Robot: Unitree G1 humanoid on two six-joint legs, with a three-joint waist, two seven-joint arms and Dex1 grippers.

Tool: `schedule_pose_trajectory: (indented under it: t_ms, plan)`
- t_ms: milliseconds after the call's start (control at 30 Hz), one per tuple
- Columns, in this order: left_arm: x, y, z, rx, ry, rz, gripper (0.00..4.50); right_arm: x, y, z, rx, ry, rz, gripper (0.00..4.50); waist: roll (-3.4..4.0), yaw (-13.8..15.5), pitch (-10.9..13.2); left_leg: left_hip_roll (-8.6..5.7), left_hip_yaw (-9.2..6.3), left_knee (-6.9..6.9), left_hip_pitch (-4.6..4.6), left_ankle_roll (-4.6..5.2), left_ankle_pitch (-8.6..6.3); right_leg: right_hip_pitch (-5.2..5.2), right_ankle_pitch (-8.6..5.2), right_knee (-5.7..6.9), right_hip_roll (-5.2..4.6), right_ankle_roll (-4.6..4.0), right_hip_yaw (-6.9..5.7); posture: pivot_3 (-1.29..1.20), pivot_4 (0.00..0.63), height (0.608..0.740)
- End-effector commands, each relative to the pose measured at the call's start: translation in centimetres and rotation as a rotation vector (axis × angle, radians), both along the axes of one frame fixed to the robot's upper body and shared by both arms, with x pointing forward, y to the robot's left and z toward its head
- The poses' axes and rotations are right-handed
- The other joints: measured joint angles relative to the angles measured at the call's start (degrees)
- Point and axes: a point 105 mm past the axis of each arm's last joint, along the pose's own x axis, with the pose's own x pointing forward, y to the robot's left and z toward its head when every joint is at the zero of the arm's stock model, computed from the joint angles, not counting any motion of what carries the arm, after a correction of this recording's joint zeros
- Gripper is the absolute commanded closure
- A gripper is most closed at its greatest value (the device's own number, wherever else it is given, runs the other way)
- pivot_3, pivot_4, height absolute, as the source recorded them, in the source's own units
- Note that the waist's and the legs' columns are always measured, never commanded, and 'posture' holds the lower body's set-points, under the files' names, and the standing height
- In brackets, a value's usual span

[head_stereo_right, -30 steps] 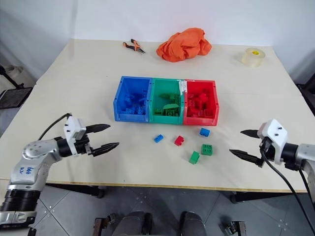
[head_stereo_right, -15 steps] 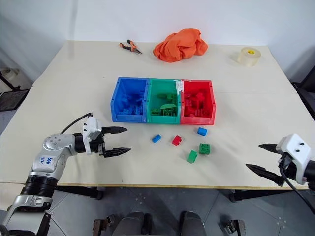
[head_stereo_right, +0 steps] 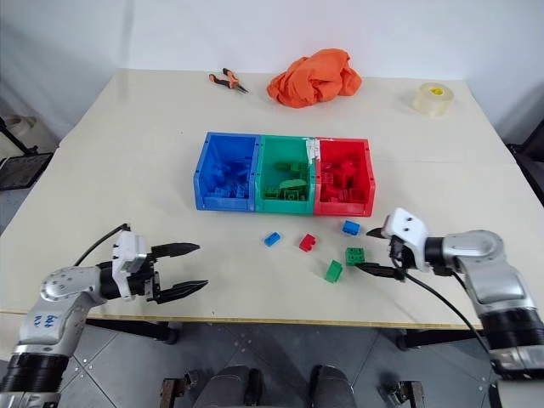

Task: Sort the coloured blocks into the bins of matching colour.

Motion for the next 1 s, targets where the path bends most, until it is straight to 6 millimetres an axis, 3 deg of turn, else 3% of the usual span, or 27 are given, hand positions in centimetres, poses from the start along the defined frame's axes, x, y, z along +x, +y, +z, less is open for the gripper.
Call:
schedule_pose_trajectory:
  t_ms: [33,133,233,467,633,700,800,867,1000]
  plan:
    - [-0.6,0.1,1.6,-0.014,-0.057,0.019,0.00,0.0,0.2,-0.4,-0.025,0.002,0.045,0.03,-0.01,-0.01,0.00,0.01,-0.02,0.02,0.06,0.02,-0.02,0.09,0.00,-0.02,0.00,0.00,-0.01,0.00,0.150,0.740]
    - [-0.8,0.2,1.7,-0.017,-0.058,0.040,0.00,0.0,0.5,-0.8,-0.037,0.017,0.065,0.03,-0.01,-0.15,-0.01,0.05,-0.18,0.06,0.10,-0.04,-0.05,0.22,0.00,-0.07,0.01,-0.01,0.02,0.00,0.150,0.740]
    - [-0.7,0.2,1.8,-0.020,-0.064,0.048,0.00,-0.6,0.4,-1.1,-0.044,0.033,0.082,0.63,-0.01,-0.40,-0.01,0.06,-0.22,0.06,0.10,-0.06,-0.06,0.24,-0.01,-0.07,0.01,-0.01,0.04,0.00,0.150,0.740]
    - [-0.1,-0.5,1.8,-0.036,-0.073,0.037,0.00,-0.8,0.3,-0.3,-0.005,-0.011,0.056,2.97,-0.02,-0.44,-0.02,0.05,-0.24,0.10,0.11,-0.06,-0.06,0.30,-0.01,-0.07,0.01,-0.01,0.01,0.00,0.150,0.740]
    - [0.7,-0.6,1.8,-0.035,-0.080,0.024,0.00,-0.8,0.0,3.1,0.039,-0.104,0.032,3.04,0.03,-0.43,0.01,0.03,-0.21,0.10,0.06,-0.06,-0.06,0.24,-0.01,-0.07,0.01,-0.01,0.00,0.00,0.150,0.740]
    - [1.0,-0.3,1.8,-0.034,-0.083,0.028,0.00,-0.5,0.6,6.0,0.086,-0.174,0.018,3.04,0.06,-0.42,0.03,0.04,-0.22,0.10,0.07,-0.06,-0.07,0.24,-0.01,-0.06,0.02,-0.01,-0.01,0.00,0.150,0.740]
    - [1.1,-0.3,1.9,-0.035,-0.091,0.025,0.00,1.0,2.2,9.6,0.146,-0.249,-0.002,3.04,0.09,-1.31,0.05,0.06,-0.11,0.09,0.07,-0.06,-0.06,0.19,-0.01,-0.07,0.04,-0.01,-0.06,0.00,0.150,0.740]
    - [1.2,-0.4,2.0,-0.038,-0.096,0.023,0.00,2.1,3.4,10.5,0.152,-0.249,-0.010,3.04,0.09,-1.42,0.04,0.15,-0.06,0.08,0.08,-0.09,-0.07,0.11,-0.01,-0.03,0.04,-0.02,-0.03,0.00,0.150,0.740]
    - [1.2,-0.9,2.1,-0.047,-0.103,-0.001,0.00,4.8,7.4,11.5,0.228,-0.275,0.044,3.04,0.05,-1.70,0.02,0.19,-0.07,0.06,0.11,-0.15,-0.11,0.07,-0.03,0.06,0.05,-0.05,-0.04,0.00,0.150,0.740]
